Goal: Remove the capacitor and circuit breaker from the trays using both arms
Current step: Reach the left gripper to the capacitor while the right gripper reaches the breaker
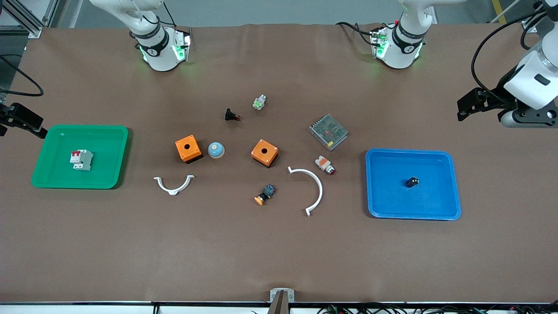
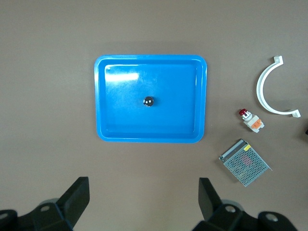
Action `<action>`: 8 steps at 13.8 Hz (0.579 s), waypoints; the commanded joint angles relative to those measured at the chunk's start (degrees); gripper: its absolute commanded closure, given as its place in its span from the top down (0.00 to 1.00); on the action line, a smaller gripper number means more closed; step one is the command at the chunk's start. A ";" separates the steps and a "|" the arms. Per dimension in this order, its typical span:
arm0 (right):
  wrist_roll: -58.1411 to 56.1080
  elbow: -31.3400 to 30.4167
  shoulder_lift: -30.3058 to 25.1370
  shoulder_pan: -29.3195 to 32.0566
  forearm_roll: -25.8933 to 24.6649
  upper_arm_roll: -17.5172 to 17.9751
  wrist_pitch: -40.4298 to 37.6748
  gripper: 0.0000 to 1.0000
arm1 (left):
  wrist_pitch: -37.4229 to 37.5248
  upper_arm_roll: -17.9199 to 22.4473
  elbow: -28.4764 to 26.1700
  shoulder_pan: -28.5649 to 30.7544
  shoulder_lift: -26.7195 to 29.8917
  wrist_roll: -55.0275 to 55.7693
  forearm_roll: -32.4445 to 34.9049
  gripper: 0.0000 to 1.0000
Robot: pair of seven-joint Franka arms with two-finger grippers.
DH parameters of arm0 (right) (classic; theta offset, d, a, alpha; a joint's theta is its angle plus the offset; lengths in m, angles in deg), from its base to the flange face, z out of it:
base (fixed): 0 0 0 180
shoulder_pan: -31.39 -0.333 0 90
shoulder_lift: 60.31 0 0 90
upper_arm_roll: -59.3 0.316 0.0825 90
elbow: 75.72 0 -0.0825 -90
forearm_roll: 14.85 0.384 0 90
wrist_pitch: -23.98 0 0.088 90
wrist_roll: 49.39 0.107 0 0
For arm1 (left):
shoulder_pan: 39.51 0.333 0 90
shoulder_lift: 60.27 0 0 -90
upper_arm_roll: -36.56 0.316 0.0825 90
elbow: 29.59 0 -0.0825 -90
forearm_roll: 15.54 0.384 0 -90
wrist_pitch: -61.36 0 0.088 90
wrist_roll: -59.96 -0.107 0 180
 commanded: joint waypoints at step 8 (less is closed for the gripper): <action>-0.27 1.56 0.76 0.59 1.05 0.23 -0.91 1.00 | -1.32 0.21 -0.85 1.15 -5.89 -2.47 1.96 1.00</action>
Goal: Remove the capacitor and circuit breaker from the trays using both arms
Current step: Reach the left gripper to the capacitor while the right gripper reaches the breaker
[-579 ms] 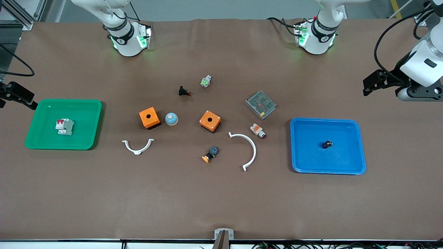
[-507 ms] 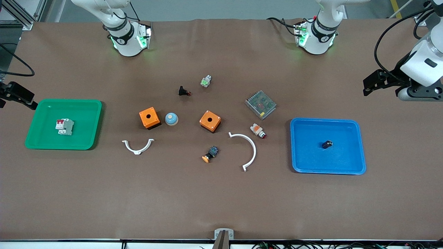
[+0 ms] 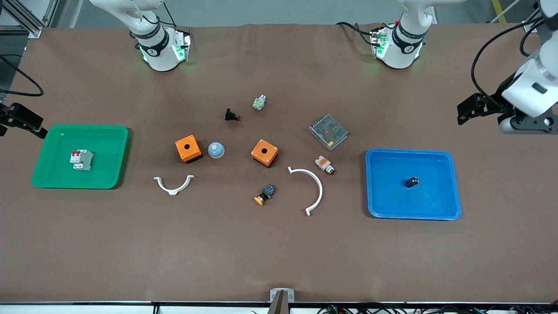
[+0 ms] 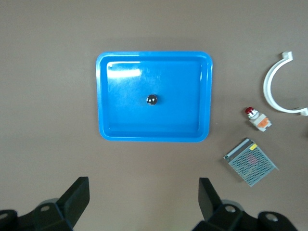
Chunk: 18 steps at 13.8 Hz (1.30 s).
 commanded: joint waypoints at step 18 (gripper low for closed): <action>-8.23 -6.87 12.97 8.40 0.17 -0.03 -0.24 1.00 | -53.30 0.08 -28.88 2.34 -21.89 -1.85 0.96 0.72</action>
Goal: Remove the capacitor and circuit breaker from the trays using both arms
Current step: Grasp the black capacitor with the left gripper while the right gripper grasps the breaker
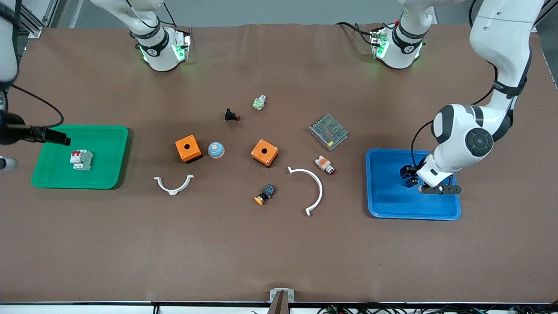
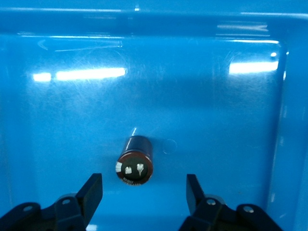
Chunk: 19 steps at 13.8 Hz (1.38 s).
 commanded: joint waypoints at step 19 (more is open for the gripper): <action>-22.31 -23.56 11.38 16.52 -1.98 0.35 40.53 0.99 | -0.59 -0.83 3.49 1.15 0.38 -1.79 3.16 0.00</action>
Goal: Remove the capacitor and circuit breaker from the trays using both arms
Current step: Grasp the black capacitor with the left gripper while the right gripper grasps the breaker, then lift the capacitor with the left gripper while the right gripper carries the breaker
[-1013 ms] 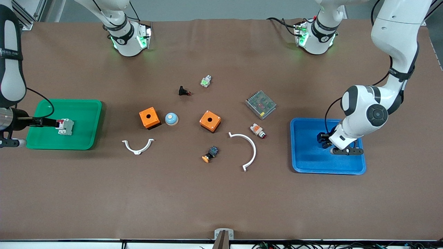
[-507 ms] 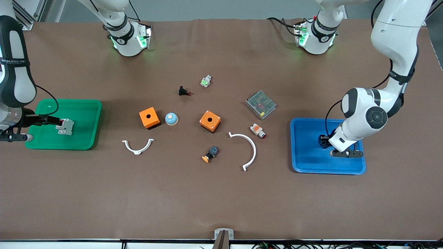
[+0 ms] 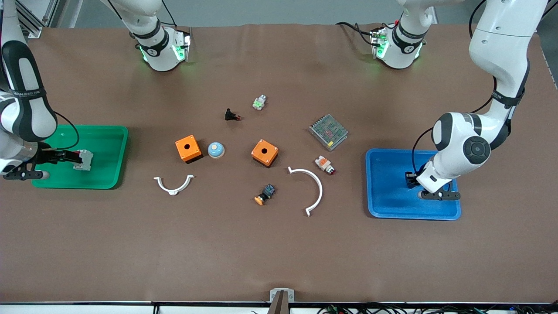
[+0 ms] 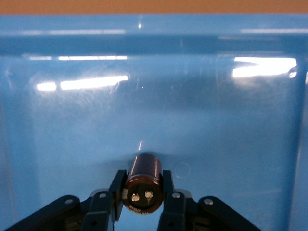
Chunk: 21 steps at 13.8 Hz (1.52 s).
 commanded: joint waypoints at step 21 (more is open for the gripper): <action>5.02 3.17 -8.39 -5.46 -1.09 1.22 -18.85 0.27 | 7.50 -10.90 5.49 -19.15 -1.81 43.41 9.76 0.00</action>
